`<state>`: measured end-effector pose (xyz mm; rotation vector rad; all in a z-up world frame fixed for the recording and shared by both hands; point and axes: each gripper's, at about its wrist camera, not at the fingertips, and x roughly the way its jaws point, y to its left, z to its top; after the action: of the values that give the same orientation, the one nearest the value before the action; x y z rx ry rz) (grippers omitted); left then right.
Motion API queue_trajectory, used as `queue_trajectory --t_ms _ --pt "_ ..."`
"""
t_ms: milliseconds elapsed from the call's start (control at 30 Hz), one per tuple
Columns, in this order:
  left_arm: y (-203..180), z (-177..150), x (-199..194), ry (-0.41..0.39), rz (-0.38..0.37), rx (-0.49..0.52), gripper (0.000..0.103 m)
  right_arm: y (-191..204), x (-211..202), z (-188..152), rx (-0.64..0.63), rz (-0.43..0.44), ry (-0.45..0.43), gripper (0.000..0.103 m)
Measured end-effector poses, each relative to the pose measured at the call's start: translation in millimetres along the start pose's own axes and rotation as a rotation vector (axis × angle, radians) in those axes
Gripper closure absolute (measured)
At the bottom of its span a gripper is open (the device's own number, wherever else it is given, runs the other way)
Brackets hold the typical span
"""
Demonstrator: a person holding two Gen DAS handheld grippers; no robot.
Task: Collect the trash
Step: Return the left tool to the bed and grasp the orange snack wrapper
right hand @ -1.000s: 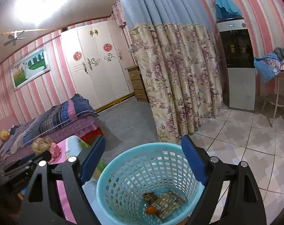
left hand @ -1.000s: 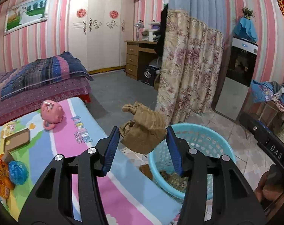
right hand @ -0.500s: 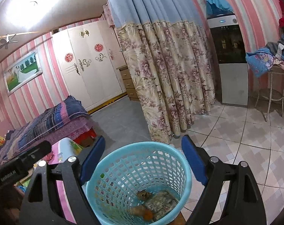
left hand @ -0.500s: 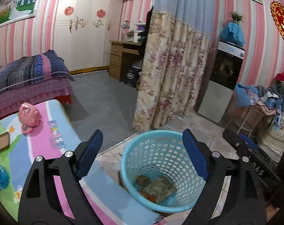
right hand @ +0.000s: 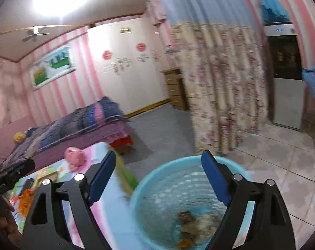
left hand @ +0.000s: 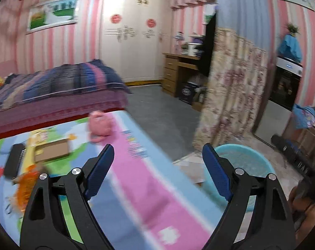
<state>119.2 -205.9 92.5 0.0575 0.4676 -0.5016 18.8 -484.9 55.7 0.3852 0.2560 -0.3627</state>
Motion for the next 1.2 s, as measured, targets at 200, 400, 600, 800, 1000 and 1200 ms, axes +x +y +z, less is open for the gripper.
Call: queue_trajectory --t_ms 200,400,600,800,1000,1200 --pt "103 -47 -36 0.026 0.245 0.019 0.019 75 21 -21 -0.055 0.222 0.083 0.019" --pt "224 -100 -39 0.124 0.398 -0.161 0.019 165 31 -55 -0.154 0.366 0.130 0.017" --pt "243 -102 -22 0.149 0.384 -0.188 0.019 231 36 -104 -0.297 0.412 0.213 0.017" --pt "243 -113 4 0.237 0.344 -0.190 0.032 249 36 -121 -0.319 0.452 0.278 0.017" --pt "244 -116 10 0.267 0.266 -0.219 0.098 255 36 -132 -0.349 0.459 0.306 0.017" --pt "233 -98 -36 0.066 0.249 -0.207 0.100 264 37 -142 -0.394 0.468 0.325 0.017"
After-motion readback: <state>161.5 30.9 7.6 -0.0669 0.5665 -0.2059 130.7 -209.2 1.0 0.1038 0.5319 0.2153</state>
